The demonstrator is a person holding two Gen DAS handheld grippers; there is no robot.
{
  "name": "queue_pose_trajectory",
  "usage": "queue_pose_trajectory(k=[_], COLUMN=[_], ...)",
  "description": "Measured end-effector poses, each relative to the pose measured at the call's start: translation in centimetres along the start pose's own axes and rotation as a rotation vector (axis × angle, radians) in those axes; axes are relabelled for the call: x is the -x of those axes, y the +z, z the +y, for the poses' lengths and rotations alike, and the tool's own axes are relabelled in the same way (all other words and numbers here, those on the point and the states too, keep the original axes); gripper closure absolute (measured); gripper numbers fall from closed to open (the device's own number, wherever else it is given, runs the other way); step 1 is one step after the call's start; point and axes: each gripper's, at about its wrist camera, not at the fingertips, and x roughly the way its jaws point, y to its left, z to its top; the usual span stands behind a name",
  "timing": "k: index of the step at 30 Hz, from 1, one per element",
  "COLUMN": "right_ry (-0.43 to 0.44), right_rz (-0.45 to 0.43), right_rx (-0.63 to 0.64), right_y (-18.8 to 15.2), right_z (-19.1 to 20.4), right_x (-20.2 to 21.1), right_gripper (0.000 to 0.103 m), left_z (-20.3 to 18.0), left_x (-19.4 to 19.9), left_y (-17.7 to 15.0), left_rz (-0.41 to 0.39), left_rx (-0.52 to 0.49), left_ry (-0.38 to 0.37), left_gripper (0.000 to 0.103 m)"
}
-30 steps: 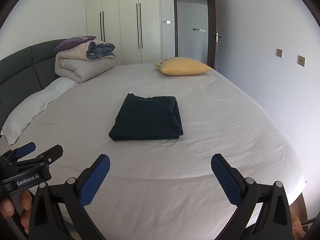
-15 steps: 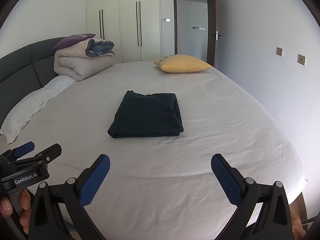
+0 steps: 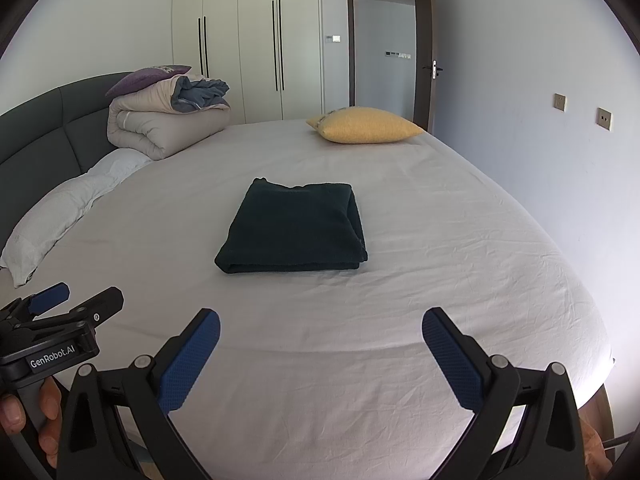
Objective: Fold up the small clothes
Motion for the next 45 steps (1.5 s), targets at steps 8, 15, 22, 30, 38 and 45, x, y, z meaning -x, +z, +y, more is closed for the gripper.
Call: queue_pose_trajectory(k=[8,15,22,30,38,45], right_ry=[0.0,0.002,0.002,0.004,0.003,0.007], right_rz=[0.002,0.004,0.007,0.009,0.01,0.013], right_rx=[0.001,0.002,0.002,0.003,0.001,0.0], right_y=[-0.4,-0.6,-0.9,-1.0,-0.9,-1.1], right_z=[0.1,0.0,0.0,0.0,-0.1,-0.1], right_x=[-0.1,-0.2,-0.3,-0.4,-0.4,-0.5], right_gripper=[0.0,0.0,0.0,0.0,0.0,0.0], left_z=[0.1,0.1,0.2,0.2,0.2,0.2], left_x=[-0.1,-0.2,-0.2,-0.2,-0.3,-0.5], left_y=[-0.1,-0.1,-0.1,-0.1,-0.5,-0.7], left_rz=[0.002,0.003,0.005,0.006,0.007,0.013], left_rx=[0.0,-0.002,-0.001,-0.002,-0.002,-0.007], left_ry=[-0.001,-0.001,-0.002,-0.004,-0.004,-0.007], left_gripper=[0.0,0.0,0.0,0.0,0.0,0.0])
